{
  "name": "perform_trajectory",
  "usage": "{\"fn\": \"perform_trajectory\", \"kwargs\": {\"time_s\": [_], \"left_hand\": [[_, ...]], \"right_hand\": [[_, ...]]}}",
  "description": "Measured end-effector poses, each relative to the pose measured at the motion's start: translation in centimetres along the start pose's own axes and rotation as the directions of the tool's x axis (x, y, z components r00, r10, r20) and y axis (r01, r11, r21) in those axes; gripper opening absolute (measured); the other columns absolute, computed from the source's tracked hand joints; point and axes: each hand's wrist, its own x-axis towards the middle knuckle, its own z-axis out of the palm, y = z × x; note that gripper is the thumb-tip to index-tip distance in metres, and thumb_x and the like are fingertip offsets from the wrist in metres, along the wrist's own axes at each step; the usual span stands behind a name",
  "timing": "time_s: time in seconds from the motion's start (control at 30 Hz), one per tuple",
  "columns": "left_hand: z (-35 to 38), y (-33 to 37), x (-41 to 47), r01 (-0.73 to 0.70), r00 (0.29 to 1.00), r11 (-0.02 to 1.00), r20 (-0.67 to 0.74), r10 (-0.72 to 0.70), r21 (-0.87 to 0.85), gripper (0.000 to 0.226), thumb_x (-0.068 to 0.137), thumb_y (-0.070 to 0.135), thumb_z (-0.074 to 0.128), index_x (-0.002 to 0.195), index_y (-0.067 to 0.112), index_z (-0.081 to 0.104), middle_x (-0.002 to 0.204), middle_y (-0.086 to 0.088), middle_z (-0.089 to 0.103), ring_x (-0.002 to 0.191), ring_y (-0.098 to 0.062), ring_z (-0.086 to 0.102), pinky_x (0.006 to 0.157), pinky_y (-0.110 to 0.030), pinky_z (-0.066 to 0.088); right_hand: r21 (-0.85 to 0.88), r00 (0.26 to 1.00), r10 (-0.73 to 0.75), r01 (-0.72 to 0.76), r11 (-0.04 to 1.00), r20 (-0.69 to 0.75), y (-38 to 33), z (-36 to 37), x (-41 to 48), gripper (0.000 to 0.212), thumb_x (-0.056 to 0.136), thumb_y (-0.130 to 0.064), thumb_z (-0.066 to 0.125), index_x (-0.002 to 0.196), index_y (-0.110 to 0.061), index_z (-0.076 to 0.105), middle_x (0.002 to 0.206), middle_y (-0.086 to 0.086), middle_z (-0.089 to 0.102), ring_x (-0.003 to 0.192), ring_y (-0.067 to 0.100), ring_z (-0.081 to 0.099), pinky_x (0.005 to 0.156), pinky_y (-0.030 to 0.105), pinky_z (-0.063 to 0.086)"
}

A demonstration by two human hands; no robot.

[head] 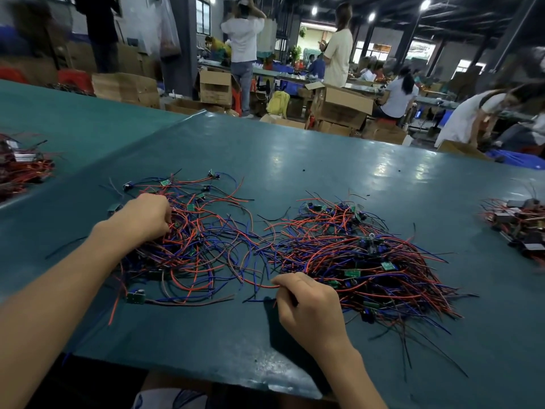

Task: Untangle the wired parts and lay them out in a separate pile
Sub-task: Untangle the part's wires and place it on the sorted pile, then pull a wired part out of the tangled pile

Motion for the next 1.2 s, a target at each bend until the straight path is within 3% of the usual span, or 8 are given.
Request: {"fn": "perform_trajectory", "kwargs": {"time_s": [0.1,0.23,0.37,0.5,0.77,0.9,1.07,1.2], "left_hand": [[0.2,0.2,-0.1,-0.001,1.000,0.999,0.017,0.000,0.046,0.015,0.087,0.021,0.073,0.100,0.013,0.073,0.108,-0.010,0.067,0.104,-0.029,0.063,0.081,-0.033,0.051],[-0.5,0.2,0.5,0.026,0.999,0.997,0.038,-0.029,0.069,0.010,0.081,0.008,0.061,0.073,0.012,0.056,0.081,-0.010,0.060,0.083,-0.030,0.061,0.076,-0.040,0.056],[-1.3,0.4,0.8,-0.037,0.997,0.989,0.079,0.026,0.146,0.008,0.080,0.009,0.059,0.082,0.014,0.065,0.088,-0.009,0.065,0.085,-0.029,0.065,0.078,-0.042,0.059],[-2.2,0.3,0.1,-0.104,0.988,0.971,0.131,0.076,0.217,0.011,0.078,0.010,0.058,0.072,0.019,0.061,0.077,-0.002,0.059,0.080,-0.026,0.063,0.074,-0.039,0.060],[-5.5,1.0,-1.1,-0.198,0.980,0.954,0.045,0.193,0.223,0.008,0.084,0.041,0.072,0.090,0.044,0.068,0.106,0.002,0.040,0.107,-0.025,0.055,0.080,-0.036,0.050],[-7.1,1.6,-1.4,-0.216,0.976,0.964,0.071,0.207,0.153,0.014,0.085,0.051,0.074,0.089,0.048,0.061,0.115,0.001,0.035,0.116,-0.026,0.042,0.095,-0.042,0.047],[-8.9,1.3,-1.4,-0.269,0.960,0.950,-0.030,0.277,0.156,0.012,0.088,0.054,0.069,0.089,0.046,0.061,0.125,0.002,0.040,0.125,-0.026,0.033,0.105,-0.044,0.039],[-9.5,0.9,-1.1,-0.267,0.961,0.949,-0.126,0.248,-0.168,0.013,0.097,0.042,0.063,0.101,0.031,0.060,0.122,-0.007,0.051,0.118,-0.030,0.052,0.106,-0.045,0.042]], "right_hand": [[-0.004,1.000,0.001,-0.001,1.000,-0.012,0.0,0.1,0.1,0.016,0.080,-0.003,0.066,0.088,-0.011,0.077,0.076,0.000,0.073,0.057,0.020,0.066,0.048,0.033,0.053],[-0.004,1.000,0.029,-0.029,1.000,0.007,-0.1,-0.1,0.0,0.015,0.082,-0.006,0.066,0.090,-0.012,0.078,0.077,-0.001,0.073,0.059,0.019,0.066,0.050,0.033,0.053],[-0.007,0.999,0.041,-0.041,0.999,0.026,-0.2,-0.2,0.0,0.015,0.082,-0.007,0.065,0.089,-0.012,0.078,0.078,-0.001,0.074,0.059,0.018,0.067,0.050,0.033,0.054],[0.002,0.998,0.049,-0.049,0.999,0.038,-0.3,-0.2,0.1,0.016,0.084,-0.008,0.064,0.090,-0.012,0.078,0.079,-0.001,0.075,0.060,0.018,0.068,0.051,0.034,0.055],[-0.024,0.997,0.027,-0.025,0.999,0.069,-0.4,0.0,0.0,0.015,0.081,-0.006,0.066,0.088,-0.013,0.077,0.075,-0.003,0.073,0.059,0.018,0.066,0.049,0.034,0.054],[-0.037,0.997,0.025,-0.022,0.999,0.079,-0.5,0.0,0.1,0.016,0.081,-0.005,0.066,0.088,-0.014,0.078,0.074,-0.004,0.072,0.057,0.016,0.065,0.049,0.032,0.053],[-0.024,0.997,0.031,-0.029,0.999,0.068,-0.4,0.1,0.1,0.016,0.081,-0.006,0.066,0.088,-0.014,0.078,0.075,-0.005,0.073,0.058,0.016,0.065,0.049,0.032,0.053],[-0.020,0.997,0.032,-0.031,0.999,0.070,-0.4,0.2,0.1,0.017,0.083,-0.008,0.064,0.088,-0.015,0.078,0.077,-0.006,0.074,0.059,0.014,0.066,0.050,0.031,0.054]]}}
